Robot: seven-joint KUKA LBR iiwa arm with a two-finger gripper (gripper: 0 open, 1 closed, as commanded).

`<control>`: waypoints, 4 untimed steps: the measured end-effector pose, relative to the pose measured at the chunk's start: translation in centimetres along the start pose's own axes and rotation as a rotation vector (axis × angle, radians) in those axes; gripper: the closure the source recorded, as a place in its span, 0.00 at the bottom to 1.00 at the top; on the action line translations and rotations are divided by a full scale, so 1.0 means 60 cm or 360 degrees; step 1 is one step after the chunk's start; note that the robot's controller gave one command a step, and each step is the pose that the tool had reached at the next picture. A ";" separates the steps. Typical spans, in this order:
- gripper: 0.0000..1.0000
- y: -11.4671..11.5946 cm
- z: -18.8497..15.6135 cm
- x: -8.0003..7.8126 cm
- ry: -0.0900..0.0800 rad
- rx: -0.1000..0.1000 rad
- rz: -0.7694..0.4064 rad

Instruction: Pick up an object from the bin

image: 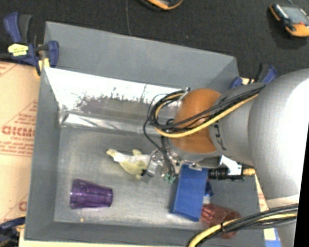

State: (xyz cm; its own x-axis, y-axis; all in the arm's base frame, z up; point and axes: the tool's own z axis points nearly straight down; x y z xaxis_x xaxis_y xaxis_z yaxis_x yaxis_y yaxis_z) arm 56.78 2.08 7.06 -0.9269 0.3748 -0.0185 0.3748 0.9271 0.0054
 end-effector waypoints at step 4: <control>1.00 0.023 -0.061 0.017 0.0001 0.0000 -0.0239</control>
Offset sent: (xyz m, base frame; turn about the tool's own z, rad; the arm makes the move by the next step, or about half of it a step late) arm 0.0000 0.0000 0.0000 0.0000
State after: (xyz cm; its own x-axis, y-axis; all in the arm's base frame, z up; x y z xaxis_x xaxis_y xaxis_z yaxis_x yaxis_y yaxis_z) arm 56.27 3.75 10.73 -0.9725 0.2320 -0.0184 0.2320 0.9727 0.0026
